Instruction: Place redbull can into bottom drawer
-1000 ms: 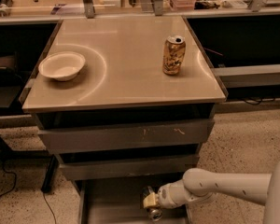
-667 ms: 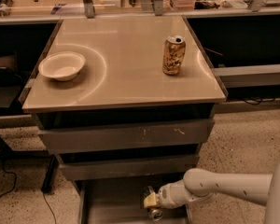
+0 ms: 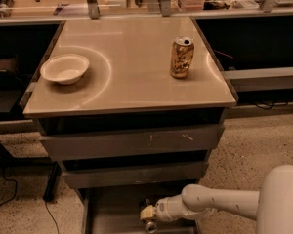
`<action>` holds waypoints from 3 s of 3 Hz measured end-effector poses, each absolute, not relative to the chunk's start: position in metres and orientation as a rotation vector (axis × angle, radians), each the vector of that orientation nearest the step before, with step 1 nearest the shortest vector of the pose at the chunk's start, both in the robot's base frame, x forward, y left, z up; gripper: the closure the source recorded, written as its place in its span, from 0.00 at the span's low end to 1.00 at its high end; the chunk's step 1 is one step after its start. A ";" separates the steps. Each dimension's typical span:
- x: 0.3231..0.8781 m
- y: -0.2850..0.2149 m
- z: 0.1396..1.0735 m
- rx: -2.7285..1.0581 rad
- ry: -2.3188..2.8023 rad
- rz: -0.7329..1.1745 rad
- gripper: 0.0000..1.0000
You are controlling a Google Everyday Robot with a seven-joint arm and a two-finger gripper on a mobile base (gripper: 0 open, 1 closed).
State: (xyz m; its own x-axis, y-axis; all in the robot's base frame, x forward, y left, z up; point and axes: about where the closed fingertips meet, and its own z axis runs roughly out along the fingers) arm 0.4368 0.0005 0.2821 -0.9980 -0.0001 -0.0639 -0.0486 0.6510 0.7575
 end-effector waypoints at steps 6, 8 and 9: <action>0.454 0.027 0.140 0.251 2.829 1.293 1.00; 0.452 0.030 0.124 0.292 2.856 1.287 0.82; 0.452 0.030 0.124 0.292 2.856 1.287 0.59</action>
Offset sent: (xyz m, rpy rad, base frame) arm 0.0044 0.0105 -0.0341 0.0217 0.0346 -0.0121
